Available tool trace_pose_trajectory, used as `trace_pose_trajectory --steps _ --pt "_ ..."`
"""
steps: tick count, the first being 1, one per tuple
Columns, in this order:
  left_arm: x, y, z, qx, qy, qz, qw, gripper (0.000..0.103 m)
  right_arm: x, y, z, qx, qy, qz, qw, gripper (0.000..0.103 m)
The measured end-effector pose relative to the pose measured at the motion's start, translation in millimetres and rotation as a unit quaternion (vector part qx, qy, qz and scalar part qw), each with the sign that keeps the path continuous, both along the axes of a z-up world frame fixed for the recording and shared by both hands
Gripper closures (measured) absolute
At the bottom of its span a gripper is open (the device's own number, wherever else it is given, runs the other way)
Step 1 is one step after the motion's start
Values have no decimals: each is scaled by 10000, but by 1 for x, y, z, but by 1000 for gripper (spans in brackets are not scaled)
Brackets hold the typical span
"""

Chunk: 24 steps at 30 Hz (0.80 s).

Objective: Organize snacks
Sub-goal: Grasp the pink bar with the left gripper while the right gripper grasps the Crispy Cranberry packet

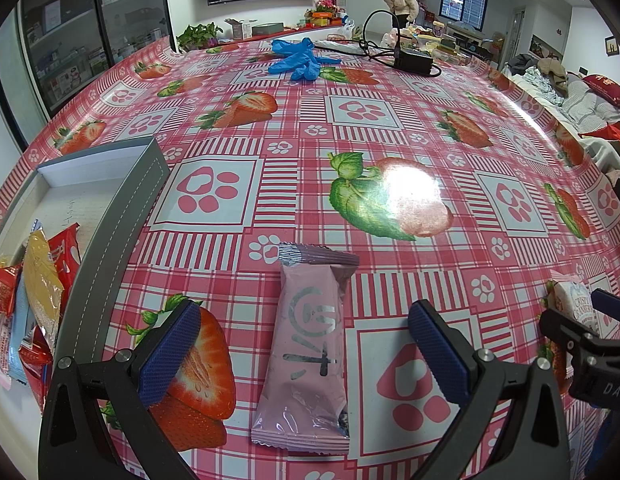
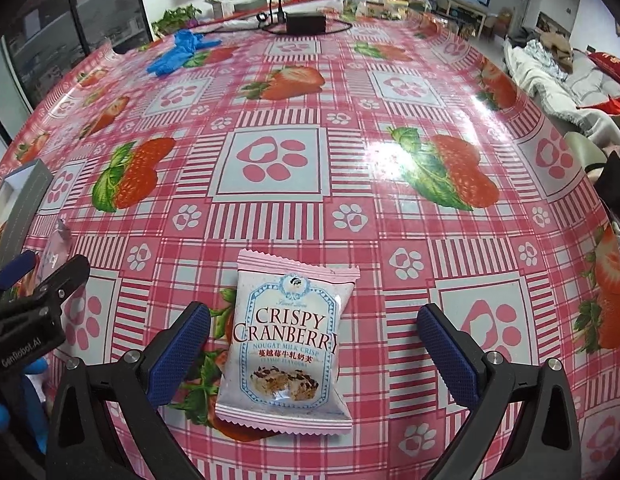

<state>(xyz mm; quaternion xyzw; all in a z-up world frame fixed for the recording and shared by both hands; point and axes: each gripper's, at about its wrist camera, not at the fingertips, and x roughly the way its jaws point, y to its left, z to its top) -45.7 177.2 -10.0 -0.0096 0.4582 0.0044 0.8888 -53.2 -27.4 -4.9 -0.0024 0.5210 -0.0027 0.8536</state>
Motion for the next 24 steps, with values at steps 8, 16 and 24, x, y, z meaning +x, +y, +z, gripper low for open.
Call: trace_pose_trajectory --steps 8,16,24 --pt "2 -1 3 -30 173 -123 9998 7 3 12 7 -3 223 246 9995 28" --pt "-13 -2 19 -813 520 -606 9935 75 -14 11 18 849 300 549 9944 61" --pt "-48 18 39 -1367 412 -510 9884 75 -34 -7 46 1600 67 513 9858 61"
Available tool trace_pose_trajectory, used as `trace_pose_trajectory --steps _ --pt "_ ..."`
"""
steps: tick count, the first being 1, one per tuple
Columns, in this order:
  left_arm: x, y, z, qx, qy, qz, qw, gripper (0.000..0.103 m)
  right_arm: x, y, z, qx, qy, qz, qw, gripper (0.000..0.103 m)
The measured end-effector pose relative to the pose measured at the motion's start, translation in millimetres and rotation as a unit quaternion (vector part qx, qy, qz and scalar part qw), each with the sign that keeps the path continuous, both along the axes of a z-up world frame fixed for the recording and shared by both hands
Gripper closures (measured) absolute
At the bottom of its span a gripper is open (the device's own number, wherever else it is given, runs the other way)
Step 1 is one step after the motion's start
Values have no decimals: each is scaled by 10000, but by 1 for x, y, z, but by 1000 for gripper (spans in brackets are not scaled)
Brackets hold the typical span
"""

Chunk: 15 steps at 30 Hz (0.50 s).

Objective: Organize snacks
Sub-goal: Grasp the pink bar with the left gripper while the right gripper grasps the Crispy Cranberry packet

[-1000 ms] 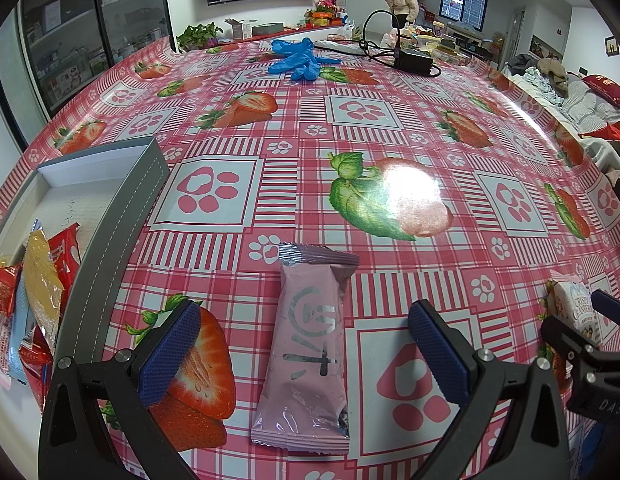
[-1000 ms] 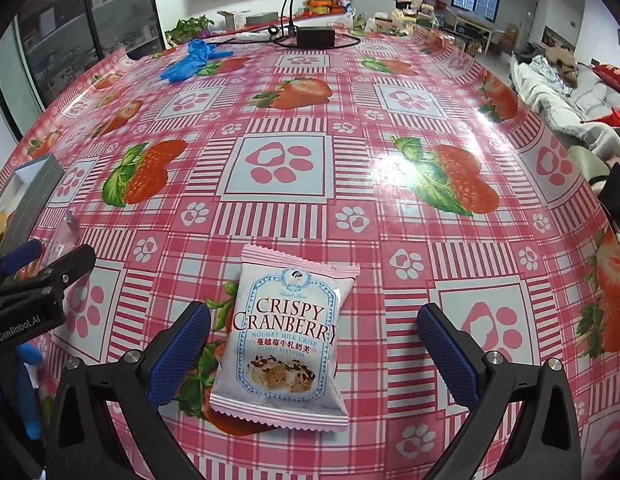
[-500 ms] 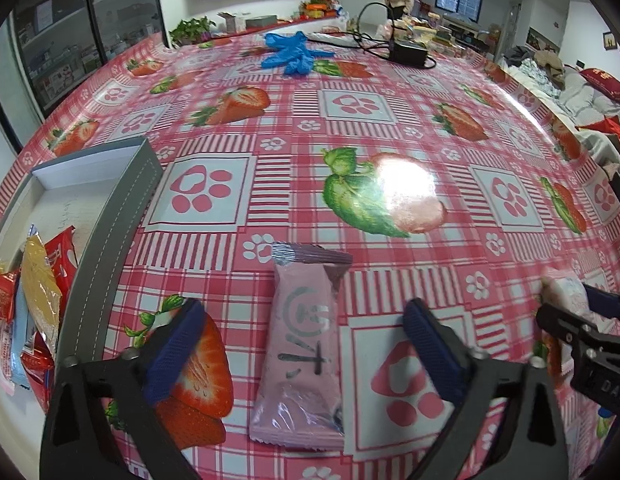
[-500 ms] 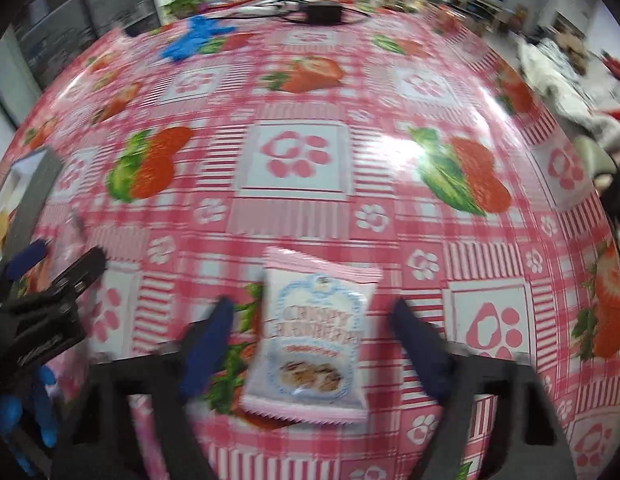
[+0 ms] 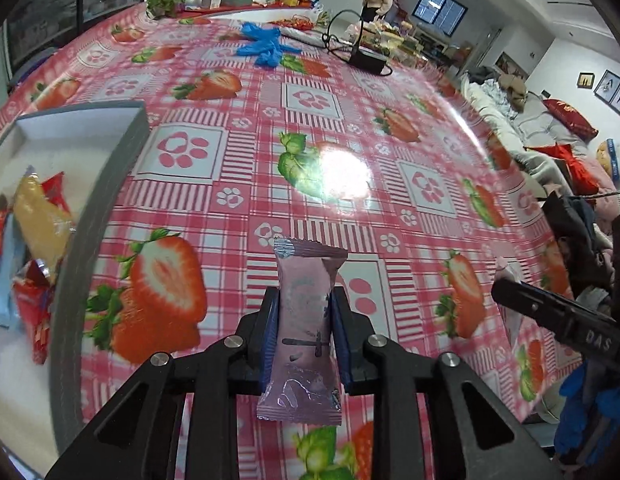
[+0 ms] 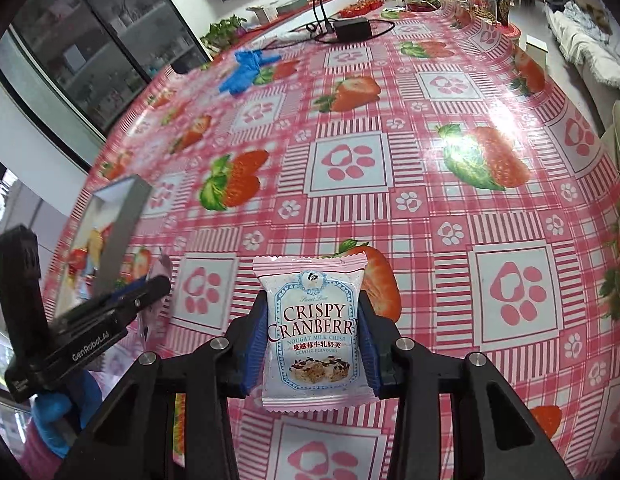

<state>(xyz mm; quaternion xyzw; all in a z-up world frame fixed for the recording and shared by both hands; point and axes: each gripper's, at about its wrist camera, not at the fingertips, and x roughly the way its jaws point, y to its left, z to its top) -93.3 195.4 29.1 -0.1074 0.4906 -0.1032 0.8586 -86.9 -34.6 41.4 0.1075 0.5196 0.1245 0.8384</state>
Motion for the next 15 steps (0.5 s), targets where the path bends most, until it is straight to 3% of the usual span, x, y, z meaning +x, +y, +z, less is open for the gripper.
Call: trace_pose_trajectory --steps 8,15 --pt "-18 12 39 185 -427 47 9989 75 -4 4 16 276 -51 -1 9996 61" --pt "-27 39 68 415 -660 265 9966 75 0 39 38 244 -239 335 9989 61"
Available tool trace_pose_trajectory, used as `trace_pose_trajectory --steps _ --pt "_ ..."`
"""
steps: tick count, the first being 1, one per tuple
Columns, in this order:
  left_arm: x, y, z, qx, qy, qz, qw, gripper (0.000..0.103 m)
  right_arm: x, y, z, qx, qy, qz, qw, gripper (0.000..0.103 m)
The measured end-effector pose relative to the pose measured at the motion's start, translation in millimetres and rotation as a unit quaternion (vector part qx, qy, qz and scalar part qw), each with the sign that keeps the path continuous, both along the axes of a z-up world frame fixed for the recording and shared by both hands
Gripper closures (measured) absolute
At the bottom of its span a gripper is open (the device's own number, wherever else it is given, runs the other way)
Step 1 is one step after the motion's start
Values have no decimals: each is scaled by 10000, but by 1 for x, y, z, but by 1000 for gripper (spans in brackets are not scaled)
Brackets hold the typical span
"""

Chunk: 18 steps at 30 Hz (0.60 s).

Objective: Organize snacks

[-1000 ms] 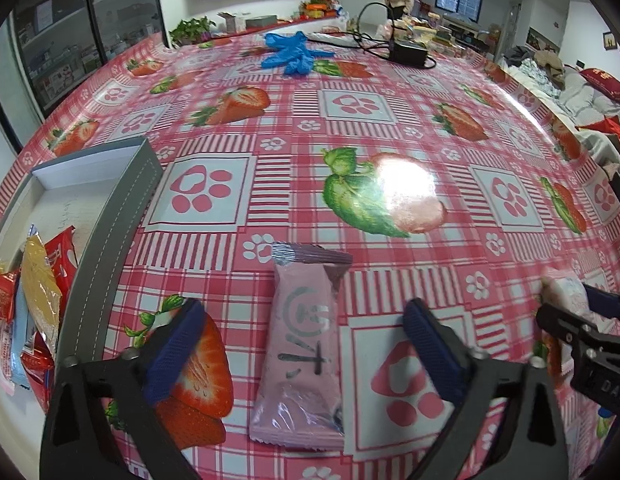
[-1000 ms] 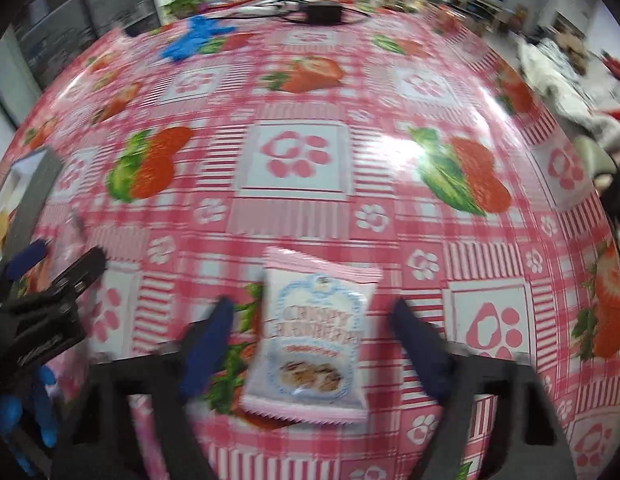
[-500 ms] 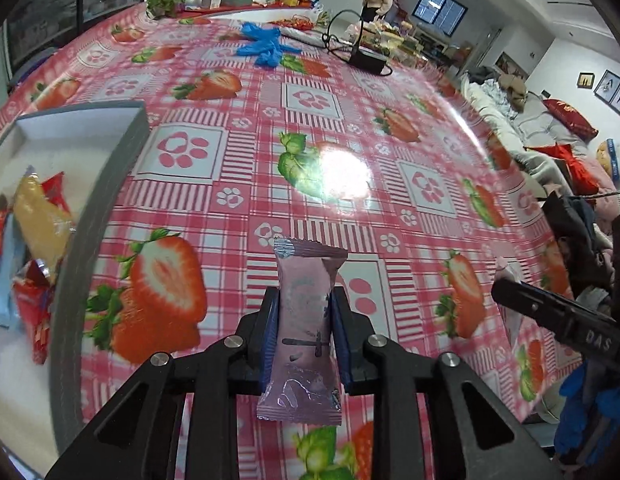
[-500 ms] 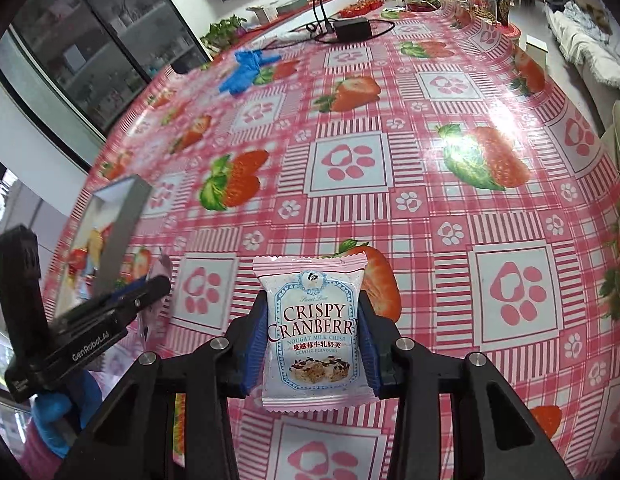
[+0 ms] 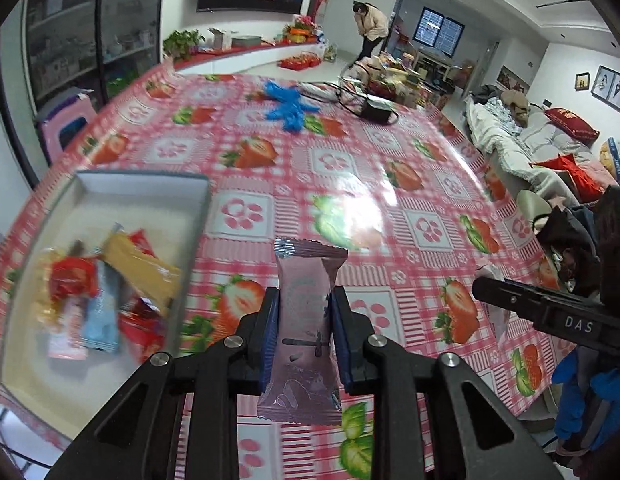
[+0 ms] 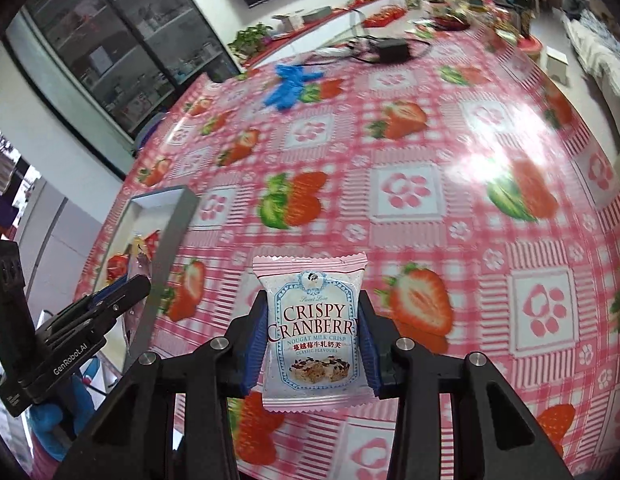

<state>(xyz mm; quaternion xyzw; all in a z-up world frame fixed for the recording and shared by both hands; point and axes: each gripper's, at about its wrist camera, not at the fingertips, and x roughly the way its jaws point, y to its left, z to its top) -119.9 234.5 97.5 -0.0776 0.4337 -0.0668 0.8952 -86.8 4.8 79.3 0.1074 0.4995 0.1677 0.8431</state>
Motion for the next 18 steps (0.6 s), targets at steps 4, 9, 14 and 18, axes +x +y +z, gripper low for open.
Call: trace_pose_trajectory --steps 4,9,14,18 --pt "-5 22 9 161 -110 215 9996 75 5 32 11 -41 -110 290 9995 61" --pt "-11 58 11 385 -146 572 9975 75 11 79 16 -78 -133 696 9975 61" --pt "-17 93 3 456 -65 917 9947 75 16 128 15 -109 -95 1138 9934 61" --pt "-20 121 -9 387 48 1178 9923 75 19 168 14 -179 -72 1487 9887 61"
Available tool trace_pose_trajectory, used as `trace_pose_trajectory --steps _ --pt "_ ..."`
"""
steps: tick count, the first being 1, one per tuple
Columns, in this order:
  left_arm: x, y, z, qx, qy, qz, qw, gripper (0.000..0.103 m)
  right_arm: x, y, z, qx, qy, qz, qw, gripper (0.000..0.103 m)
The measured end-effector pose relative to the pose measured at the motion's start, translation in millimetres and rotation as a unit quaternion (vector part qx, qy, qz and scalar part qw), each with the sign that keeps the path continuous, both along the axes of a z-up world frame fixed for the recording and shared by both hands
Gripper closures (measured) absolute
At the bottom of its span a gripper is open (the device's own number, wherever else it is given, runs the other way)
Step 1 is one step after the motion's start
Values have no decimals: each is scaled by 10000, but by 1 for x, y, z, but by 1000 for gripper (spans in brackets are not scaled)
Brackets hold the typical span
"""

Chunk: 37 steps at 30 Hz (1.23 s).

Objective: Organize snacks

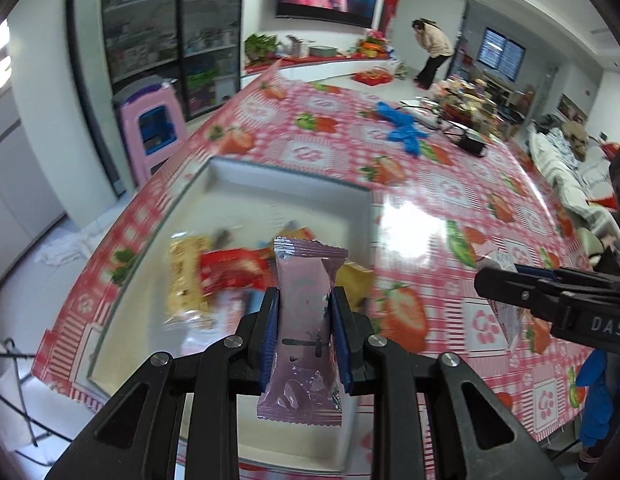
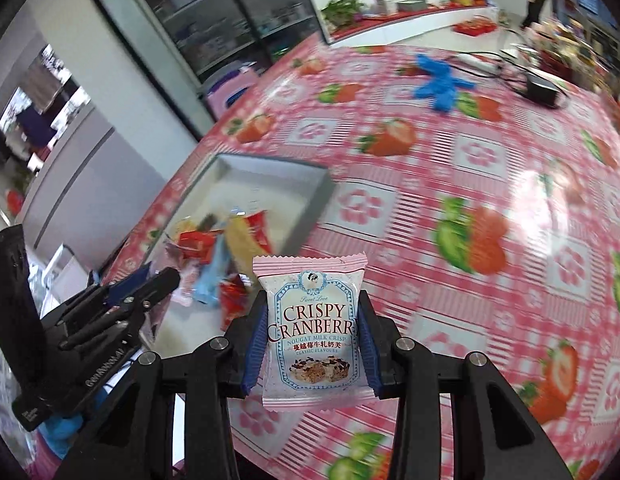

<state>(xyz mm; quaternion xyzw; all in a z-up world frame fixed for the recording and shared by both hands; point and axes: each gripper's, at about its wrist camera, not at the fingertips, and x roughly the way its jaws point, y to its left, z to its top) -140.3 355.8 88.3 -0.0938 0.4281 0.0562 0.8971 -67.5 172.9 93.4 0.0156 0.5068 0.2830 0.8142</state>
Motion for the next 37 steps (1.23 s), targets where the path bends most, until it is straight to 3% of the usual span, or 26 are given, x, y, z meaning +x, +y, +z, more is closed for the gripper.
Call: trace_pose_trajectory --steps 10,16,17,19,20,21,22,23,28,30,37 --pt "-4 44 -35 -91 335 445 9984 75 10 90 -13 -208 85 701 9973 61" --pt "-4 52 -51 -70 509 547 9972 75 13 123 -25 -369 81 954 9947 61" --pt "-4 52 -51 -51 505 559 9971 70 13 128 -27 -423 93 1012 9939 60" --pt "-6 50 -51 36 452 604 9971 41 13 135 -31 -633 68 1088 9920 57" --pt "-8 49 -49 88 362 634 9973 18 13 138 -32 -696 49 1104 9914 52" --pt "-10 48 -47 176 249 667 9973 13 13 138 -31 -739 8 1100 9912 27" --pt "-12 47 -44 271 182 690 9971 13 13 136 -30 -772 -65 1040 9916 6" --pt "-11 45 -43 374 198 686 9967 11 12 133 -27 -783 -153 958 9922 1" --pt "-9 48 -43 228 286 766 9964 7 14 121 -19 -833 -257 804 9929 1" --pt "-10 50 -44 188 305 843 9958 0 14 118 -18 -885 -266 776 9927 1" --pt "-18 51 -42 152 311 899 9953 0 8 110 -20 -965 -281 772 9919 1"
